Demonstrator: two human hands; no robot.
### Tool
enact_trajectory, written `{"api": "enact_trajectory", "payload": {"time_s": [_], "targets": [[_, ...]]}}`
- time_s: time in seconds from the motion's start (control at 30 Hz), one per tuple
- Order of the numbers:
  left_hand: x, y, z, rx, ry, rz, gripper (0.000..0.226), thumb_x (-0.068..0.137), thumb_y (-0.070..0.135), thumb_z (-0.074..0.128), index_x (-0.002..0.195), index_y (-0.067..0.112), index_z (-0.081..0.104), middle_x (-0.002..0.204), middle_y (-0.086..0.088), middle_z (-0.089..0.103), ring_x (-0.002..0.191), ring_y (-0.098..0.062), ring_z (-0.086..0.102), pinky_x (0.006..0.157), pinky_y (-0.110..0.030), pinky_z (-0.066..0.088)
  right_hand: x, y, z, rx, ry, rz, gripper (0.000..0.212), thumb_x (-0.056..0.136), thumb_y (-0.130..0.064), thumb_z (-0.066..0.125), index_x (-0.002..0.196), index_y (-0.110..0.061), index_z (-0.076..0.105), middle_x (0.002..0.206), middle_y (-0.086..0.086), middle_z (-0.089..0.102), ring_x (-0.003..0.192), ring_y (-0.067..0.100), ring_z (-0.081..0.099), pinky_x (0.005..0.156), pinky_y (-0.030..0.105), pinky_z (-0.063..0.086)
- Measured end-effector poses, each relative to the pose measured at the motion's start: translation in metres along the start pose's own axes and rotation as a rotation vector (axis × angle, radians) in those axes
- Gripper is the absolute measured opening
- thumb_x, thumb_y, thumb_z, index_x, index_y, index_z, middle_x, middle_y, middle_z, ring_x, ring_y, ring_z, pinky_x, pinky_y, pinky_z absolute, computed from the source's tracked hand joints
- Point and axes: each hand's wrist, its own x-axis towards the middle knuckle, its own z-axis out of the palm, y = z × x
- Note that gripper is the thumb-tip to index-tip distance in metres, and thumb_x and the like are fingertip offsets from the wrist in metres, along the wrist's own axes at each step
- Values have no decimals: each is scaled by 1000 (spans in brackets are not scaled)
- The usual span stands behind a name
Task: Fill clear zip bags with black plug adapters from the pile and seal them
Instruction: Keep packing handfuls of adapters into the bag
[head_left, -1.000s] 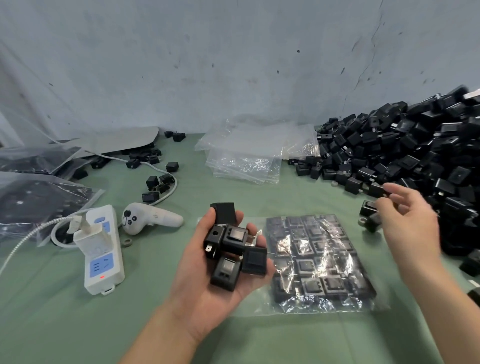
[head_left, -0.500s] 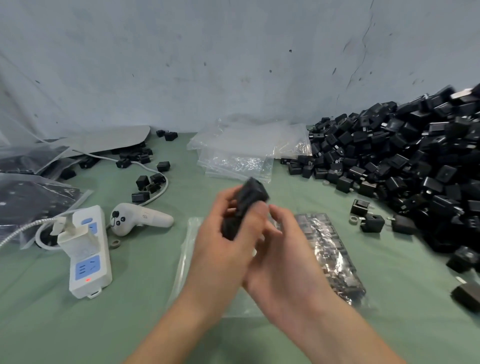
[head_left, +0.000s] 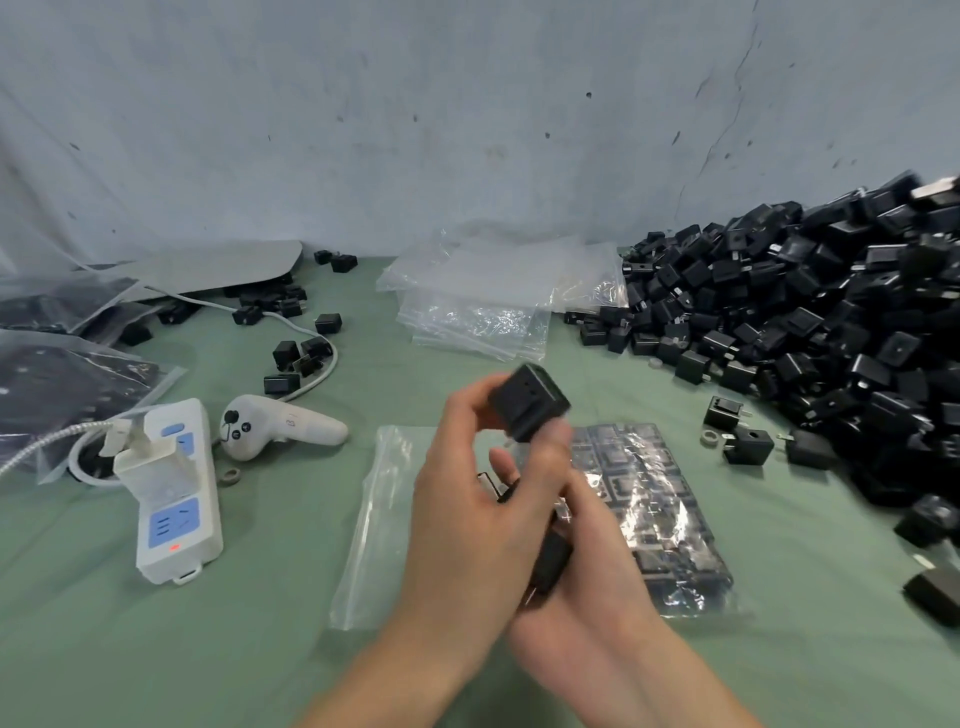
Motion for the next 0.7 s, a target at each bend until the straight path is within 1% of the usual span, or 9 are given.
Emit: {"api": "enact_trajectory", "payload": {"time_s": [0.07,0.17,0.23,0.3,0.33,0.4,0.47,0.6,0.7], "targets": [[10,3,-11,-64,59,13,29,83,58,61,111,50,56,106,22,68,99,-1,64,80,-15,47,2,-8,2,35,18,12,25,87,-34,58,95,-15,72,90,17,69,73,31,70,69,40,58],[32,-4,-45,-31,110,19,29,88,52,63,115,45,58,109,20,69,100,0,65,79,-18,49,3,-31,5,155,14,-30,25,85,-26,59,100,-13,74,109,27,69,91,39,69,70,48,59],[45,-19,-70,106,134,-30,21,91,46,65,112,43,60,100,21,70,90,5,65,74,-16,49,2,-51,2,179,43,-91,24,83,-22,59,98,-12,75,116,27,68,103,39,66,74,45,58],[51,-43,-94,291,126,-130,19,92,38,67,110,35,63,87,18,70,79,12,62,65,-8,43,2,-70,-4,207,70,-166,22,84,-20,59,98,-12,74,116,24,68,100,38,68,71,41,59],[50,-56,-105,375,115,-198,20,91,35,67,111,31,64,86,19,68,78,13,62,64,-10,42,2,-78,-9,213,88,-202,22,86,-20,59,99,-13,74,116,23,69,96,38,70,68,38,60],[45,-80,-124,518,71,-340,25,88,31,70,112,27,65,89,14,68,86,-1,66,70,-24,43,1,-89,-17,216,120,-253,22,86,-19,58,100,-14,74,114,21,69,90,36,72,63,35,59],[38,-95,-136,645,4,-415,32,87,29,71,118,26,63,85,7,66,84,-13,64,69,-33,42,1,-95,-25,232,138,-279,26,80,-17,60,102,-14,75,112,20,70,91,35,72,63,34,57],[30,-102,-139,732,-140,-381,36,85,29,73,114,36,53,103,7,56,80,-5,60,70,-30,43,2,-98,-31,241,136,-296,33,77,-15,60,104,-14,78,112,20,71,93,35,72,63,34,57],[27,-103,-137,676,-246,-382,33,85,35,72,101,48,47,94,16,66,78,-1,64,69,-25,47,5,-96,-33,214,133,-296,30,82,-17,58,105,-15,78,114,18,71,94,32,72,64,33,57]]}}
